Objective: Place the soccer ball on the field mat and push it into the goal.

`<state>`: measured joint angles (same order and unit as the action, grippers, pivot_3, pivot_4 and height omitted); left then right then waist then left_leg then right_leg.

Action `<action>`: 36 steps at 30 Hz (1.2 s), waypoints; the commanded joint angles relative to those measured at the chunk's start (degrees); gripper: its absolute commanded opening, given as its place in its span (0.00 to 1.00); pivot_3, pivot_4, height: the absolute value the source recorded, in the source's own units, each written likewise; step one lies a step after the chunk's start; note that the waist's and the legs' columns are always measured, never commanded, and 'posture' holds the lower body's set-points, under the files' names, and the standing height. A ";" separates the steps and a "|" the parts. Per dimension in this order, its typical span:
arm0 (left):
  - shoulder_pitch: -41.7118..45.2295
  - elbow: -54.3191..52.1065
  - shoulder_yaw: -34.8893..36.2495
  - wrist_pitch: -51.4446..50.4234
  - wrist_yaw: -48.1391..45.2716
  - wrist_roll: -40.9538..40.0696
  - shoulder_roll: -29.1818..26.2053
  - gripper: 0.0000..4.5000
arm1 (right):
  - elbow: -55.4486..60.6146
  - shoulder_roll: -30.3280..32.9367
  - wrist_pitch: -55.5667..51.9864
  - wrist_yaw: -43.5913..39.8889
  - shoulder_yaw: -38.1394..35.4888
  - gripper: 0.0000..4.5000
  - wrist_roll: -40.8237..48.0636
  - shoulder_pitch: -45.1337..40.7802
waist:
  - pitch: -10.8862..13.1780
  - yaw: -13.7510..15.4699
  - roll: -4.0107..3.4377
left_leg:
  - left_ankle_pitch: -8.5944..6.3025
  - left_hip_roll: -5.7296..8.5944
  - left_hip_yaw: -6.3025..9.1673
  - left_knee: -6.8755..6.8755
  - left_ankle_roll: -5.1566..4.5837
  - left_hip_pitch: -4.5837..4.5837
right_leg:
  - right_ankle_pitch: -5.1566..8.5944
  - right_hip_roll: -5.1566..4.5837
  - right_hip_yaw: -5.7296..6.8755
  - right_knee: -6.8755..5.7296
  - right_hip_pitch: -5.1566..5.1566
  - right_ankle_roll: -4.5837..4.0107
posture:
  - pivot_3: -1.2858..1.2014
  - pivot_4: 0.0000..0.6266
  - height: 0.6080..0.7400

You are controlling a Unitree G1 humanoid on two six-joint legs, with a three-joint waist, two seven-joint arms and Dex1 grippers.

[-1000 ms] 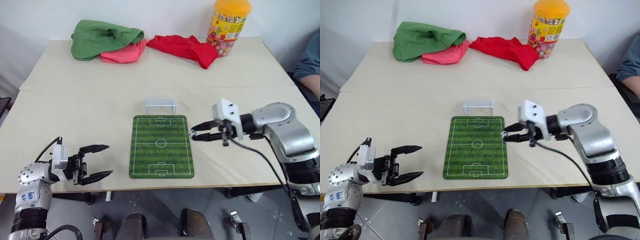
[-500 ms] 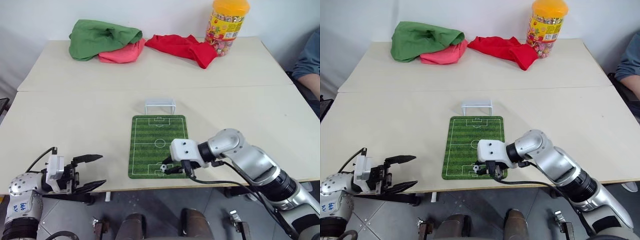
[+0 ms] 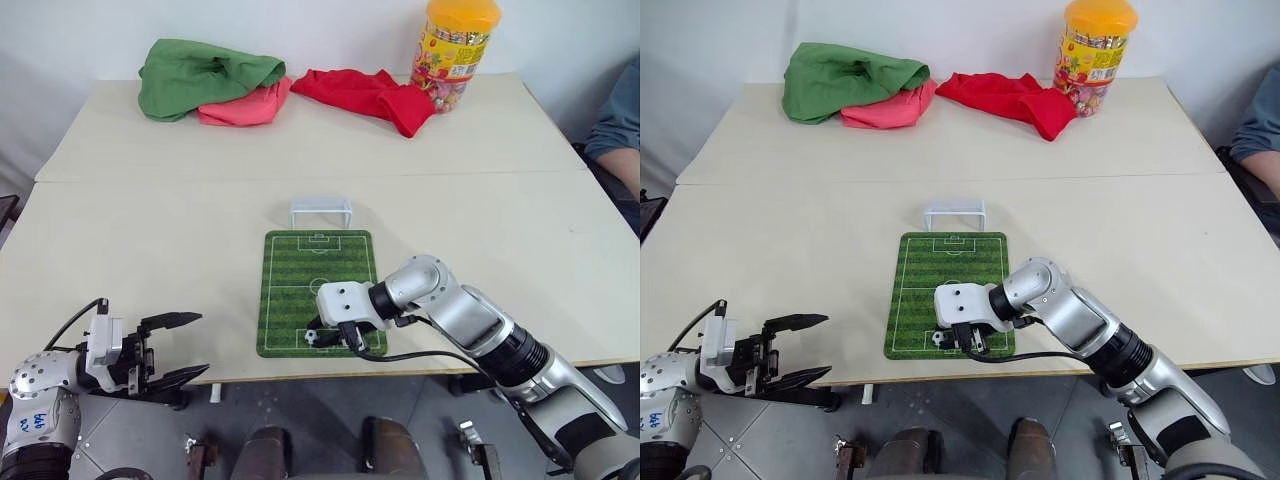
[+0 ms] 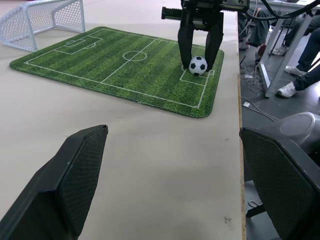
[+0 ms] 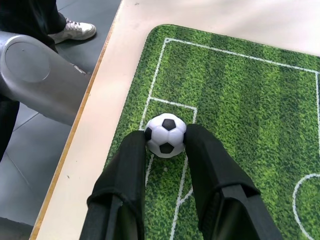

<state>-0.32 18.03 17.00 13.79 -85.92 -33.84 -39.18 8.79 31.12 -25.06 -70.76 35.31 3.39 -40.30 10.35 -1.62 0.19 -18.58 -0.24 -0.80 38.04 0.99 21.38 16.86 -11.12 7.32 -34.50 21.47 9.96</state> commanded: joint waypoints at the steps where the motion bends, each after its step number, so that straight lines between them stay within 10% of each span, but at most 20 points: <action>1: -0.85 -1.82 1.64 -0.04 -0.31 -1.20 -0.02 1.00 | 2.35 1.44 0.21 -1.81 -1.26 0.19 0.62 0.54 | 0.00 0.00 0.00 | 0.00 0.00 0.00 0.00 0.00 0.00 | 0.00 0.00 0.00 0.00 0.00 0.00 | 0.52 0.24 1.00; 24: 1.07 -0.84 1.32 -0.09 0.28 -0.69 0.70 1.00 | 2.11 2.53 -0.28 -2.59 -2.48 0.19 0.37 1.36 | 0.00 0.03 0.01 | 0.00 0.00 0.00 0.00 0.00 0.00 | 0.00 0.00 0.00 0.00 0.00 0.00 | 0.52 0.24 1.00; 30: 1.84 -0.41 1.36 -0.14 0.47 -0.61 0.69 1.00 | 2.97 2.90 -0.45 -3.07 -2.95 0.69 0.65 1.62 | 0.00 0.02 0.01 | 0.00 0.00 0.00 0.00 0.00 0.00 | 0.00 0.00 0.00 0.00 0.00 0.00 | 0.52 0.24 1.00; 36: 2.54 -0.03 1.17 -0.31 0.73 -0.51 0.72 1.00 | 4.94 3.31 -1.07 -3.58 -4.07 0.69 1.47 1.20 | 0.00 0.02 0.01 | 0.00 -0.01 0.00 0.00 0.00 0.00 | 0.00 0.00 0.00 0.00 0.00 0.00 | 0.52 0.24 1.00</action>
<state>1.98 18.45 17.20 13.66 -85.22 -33.80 -38.63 11.28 33.92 -26.18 -74.11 33.22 3.71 -39.03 10.34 -1.60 0.19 -18.59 -0.25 -0.80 38.04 0.99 21.38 16.86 -11.11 7.32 -34.50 21.47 9.96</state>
